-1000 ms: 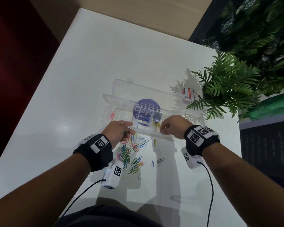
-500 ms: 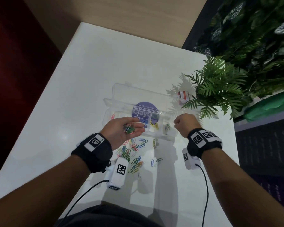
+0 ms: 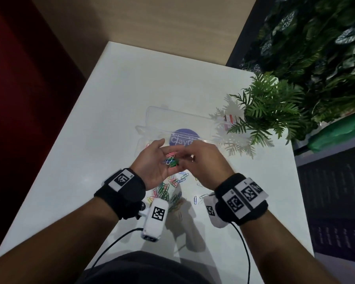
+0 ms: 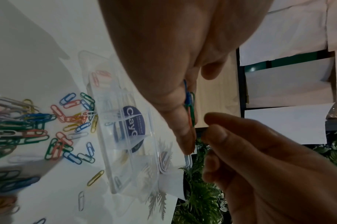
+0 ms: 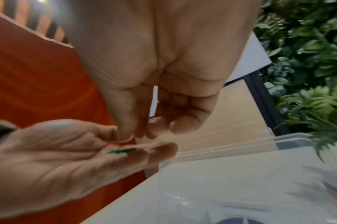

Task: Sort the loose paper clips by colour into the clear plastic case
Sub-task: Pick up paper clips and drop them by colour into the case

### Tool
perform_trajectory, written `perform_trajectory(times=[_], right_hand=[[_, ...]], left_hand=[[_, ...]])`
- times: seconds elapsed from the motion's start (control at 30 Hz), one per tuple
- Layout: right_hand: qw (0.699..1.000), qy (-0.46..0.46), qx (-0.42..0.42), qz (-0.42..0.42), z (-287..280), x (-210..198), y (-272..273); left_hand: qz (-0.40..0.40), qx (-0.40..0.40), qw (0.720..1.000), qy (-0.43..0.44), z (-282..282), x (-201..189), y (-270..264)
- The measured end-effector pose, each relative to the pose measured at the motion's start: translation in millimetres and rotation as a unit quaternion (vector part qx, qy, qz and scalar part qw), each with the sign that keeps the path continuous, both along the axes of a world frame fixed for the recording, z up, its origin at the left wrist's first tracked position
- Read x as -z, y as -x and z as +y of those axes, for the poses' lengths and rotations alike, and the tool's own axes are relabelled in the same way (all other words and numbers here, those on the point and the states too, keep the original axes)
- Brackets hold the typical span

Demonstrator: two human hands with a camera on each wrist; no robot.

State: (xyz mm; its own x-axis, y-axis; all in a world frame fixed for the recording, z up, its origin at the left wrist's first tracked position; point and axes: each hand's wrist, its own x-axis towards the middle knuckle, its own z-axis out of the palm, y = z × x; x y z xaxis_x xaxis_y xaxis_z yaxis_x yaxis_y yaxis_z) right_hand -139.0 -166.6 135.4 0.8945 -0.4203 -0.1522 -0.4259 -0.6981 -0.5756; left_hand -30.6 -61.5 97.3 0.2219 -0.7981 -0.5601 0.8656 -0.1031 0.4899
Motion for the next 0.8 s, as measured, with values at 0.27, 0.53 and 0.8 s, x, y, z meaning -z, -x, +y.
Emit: perform_trajectory(times=[0.27, 0.53, 0.8], right_hand=[[0.999, -0.005, -0.017, 0.035, 16, 10, -2], [0.999, 0.01, -0.023, 0.047, 16, 6, -2], [0.999, -0.028, -0.017, 0.026, 8, 9, 3]], left_hand=[[-0.013, 0.02, 1.0, -0.011, 10, 1, 3], [-0.021, 0.03, 0.999, -0.019, 11, 3, 3], [-0.015, 0.026, 0.999, -0.018, 11, 7, 1]])
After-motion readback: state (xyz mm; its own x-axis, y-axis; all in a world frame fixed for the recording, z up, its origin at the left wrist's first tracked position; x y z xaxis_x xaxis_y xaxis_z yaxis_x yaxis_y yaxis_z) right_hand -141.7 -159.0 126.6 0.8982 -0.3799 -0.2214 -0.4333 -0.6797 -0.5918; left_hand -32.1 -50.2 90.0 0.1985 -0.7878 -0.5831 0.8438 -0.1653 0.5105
